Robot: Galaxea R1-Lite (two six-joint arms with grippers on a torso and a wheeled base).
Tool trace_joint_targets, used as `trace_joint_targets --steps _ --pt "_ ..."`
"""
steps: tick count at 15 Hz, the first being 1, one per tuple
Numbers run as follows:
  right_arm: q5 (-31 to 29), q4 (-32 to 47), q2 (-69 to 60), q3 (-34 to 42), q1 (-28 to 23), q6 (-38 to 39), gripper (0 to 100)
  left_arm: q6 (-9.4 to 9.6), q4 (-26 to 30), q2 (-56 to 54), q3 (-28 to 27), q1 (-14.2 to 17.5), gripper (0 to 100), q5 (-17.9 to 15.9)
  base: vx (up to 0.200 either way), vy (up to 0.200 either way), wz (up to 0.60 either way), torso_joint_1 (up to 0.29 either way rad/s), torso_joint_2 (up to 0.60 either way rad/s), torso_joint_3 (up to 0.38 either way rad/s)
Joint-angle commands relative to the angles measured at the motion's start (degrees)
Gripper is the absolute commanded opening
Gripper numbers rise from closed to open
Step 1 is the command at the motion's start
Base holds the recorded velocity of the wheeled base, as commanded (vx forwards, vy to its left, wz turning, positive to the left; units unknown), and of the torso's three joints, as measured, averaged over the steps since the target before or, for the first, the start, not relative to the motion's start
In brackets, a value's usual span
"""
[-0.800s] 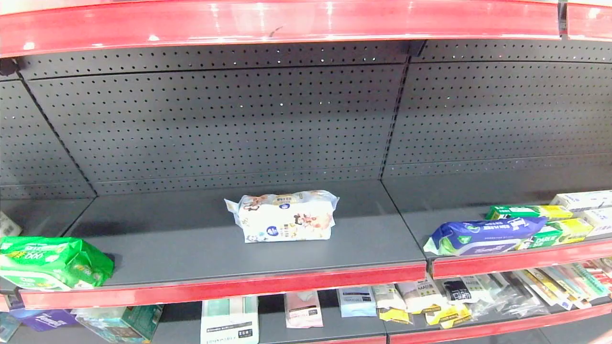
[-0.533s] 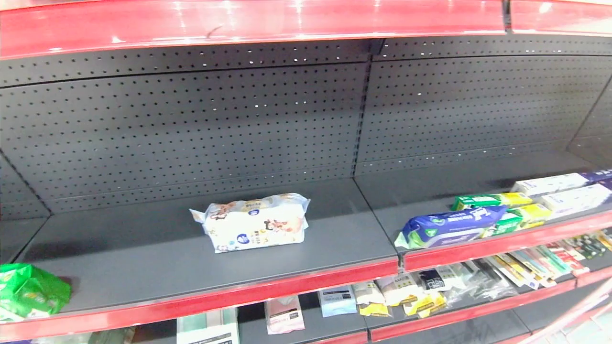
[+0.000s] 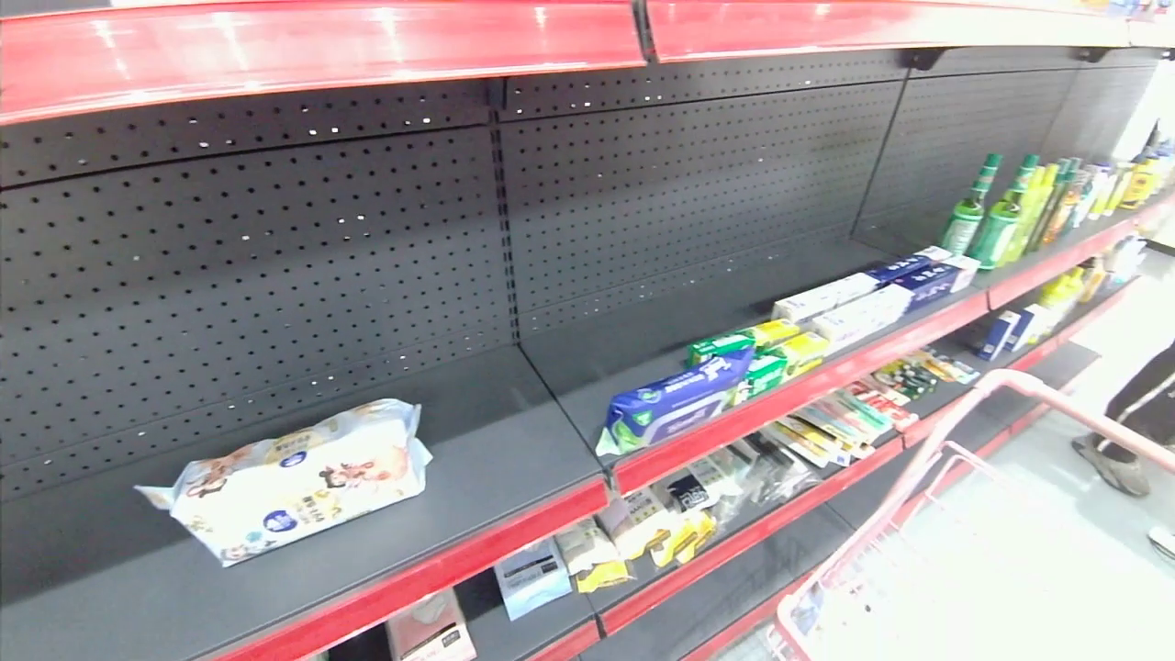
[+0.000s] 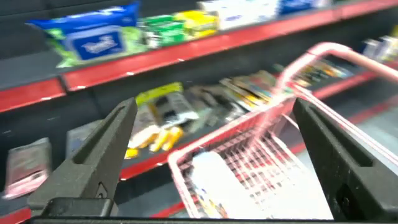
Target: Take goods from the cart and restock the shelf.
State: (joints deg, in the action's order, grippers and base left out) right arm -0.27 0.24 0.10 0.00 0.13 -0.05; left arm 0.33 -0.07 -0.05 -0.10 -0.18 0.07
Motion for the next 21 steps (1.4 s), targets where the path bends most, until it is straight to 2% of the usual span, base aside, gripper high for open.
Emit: trace_joint_targets --steps 1,11,21 --pt "-0.1 -0.1 0.0 0.0 0.0 0.0 100 0.02 0.1 0.0 0.0 0.0 100 0.0 0.000 0.000 -0.60 0.002 0.00 0.002" --pt "-0.1 -0.1 0.0 0.0 0.0 0.0 100 0.02 0.0 0.0 0.0 0.0 100 0.0 0.000 0.000 -0.60 0.003 0.00 0.001" --pt "-0.5 -0.2 -0.1 -0.1 0.0 -2.2 100 0.02 0.0 0.0 0.0 0.0 100 0.0 0.000 0.000 0.00 0.000 0.00 0.000"
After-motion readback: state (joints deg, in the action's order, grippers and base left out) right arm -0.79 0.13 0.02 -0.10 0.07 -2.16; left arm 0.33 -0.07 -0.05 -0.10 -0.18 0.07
